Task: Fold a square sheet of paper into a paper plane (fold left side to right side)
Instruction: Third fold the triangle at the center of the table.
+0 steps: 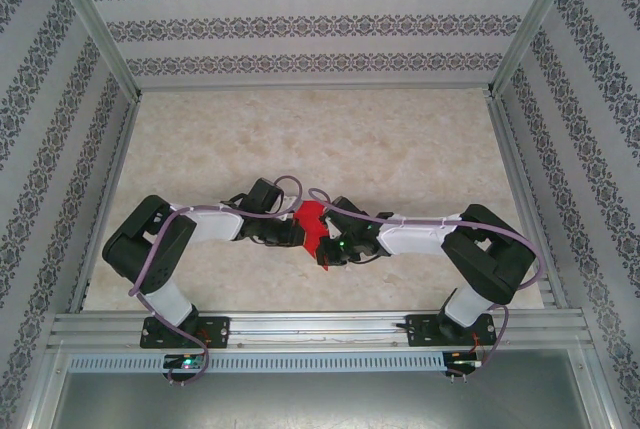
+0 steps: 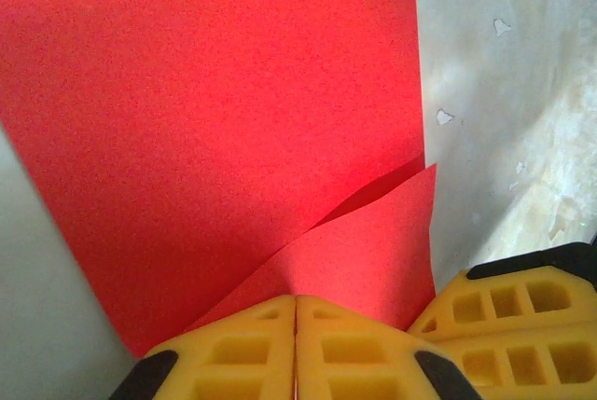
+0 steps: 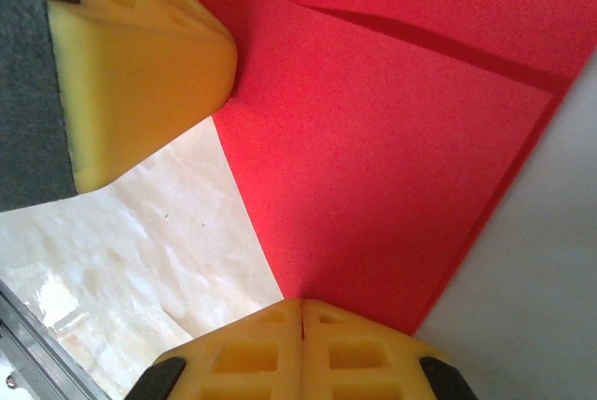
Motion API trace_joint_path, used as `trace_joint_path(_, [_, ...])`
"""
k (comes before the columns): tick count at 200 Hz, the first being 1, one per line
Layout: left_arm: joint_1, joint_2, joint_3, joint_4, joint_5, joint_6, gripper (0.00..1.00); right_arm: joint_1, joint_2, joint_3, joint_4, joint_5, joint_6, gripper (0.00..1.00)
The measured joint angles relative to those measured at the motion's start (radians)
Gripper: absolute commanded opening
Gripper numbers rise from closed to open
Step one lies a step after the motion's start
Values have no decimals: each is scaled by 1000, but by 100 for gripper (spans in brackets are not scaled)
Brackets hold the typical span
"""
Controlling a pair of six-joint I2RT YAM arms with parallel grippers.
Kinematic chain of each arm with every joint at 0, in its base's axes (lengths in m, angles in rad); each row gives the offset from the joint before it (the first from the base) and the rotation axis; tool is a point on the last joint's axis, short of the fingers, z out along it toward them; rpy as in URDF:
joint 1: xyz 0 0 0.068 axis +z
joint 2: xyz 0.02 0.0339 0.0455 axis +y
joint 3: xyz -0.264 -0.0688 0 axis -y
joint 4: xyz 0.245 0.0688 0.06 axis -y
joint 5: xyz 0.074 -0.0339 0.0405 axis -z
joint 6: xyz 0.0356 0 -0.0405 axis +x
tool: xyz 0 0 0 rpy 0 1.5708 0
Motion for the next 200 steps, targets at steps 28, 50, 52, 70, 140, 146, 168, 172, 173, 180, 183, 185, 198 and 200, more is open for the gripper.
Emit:
trace_joint_path(28, [-6,0,6,-10,-13,0,4,0,-3,1,-1,-4,19,0])
trace_joint_path(50, [-10,0,13,-22,-21,0,4,0,-14,-5,23,-11,42,0])
trace_joint_path(52, [-10,0,13,-22,-21,0,4,0,-15,-6,26,-12,45,0])
trace_joint_path(70, [-11,0,16,-28,-23,0,4,1,-19,-9,51,-16,61,0])
trace_joint_path(140, [-12,0,21,-37,-29,0,3,1,24,-8,89,-15,82,0])
trace_joint_path(146, [-12,1,22,-39,-29,0,3,1,28,-8,91,-15,83,0])
trace_joint_path(168, [-12,3,27,-47,-31,0,3,2,28,-8,92,-15,93,0])
trace_joint_path(172, [-12,4,29,-49,-31,0,3,2,28,-8,92,-14,96,0])
trace_joint_path(173, [-12,4,29,-51,-32,0,3,2,28,-8,92,-14,97,0])
trace_joint_path(180, [-13,4,32,-55,-33,0,3,2,28,-8,92,-14,101,0])
trace_joint_path(183, [-14,4,32,-56,-35,0,3,2,28,-9,92,-14,101,0])
trace_joint_path(185, [-15,5,33,-58,-35,0,3,3,27,-9,92,-15,102,0])
trace_joint_path(198, [-17,6,39,-66,-40,0,2,3,26,-13,96,-14,108,0])
trace_joint_path(200, [-17,7,41,-67,-40,0,2,3,24,-14,96,-14,109,0])
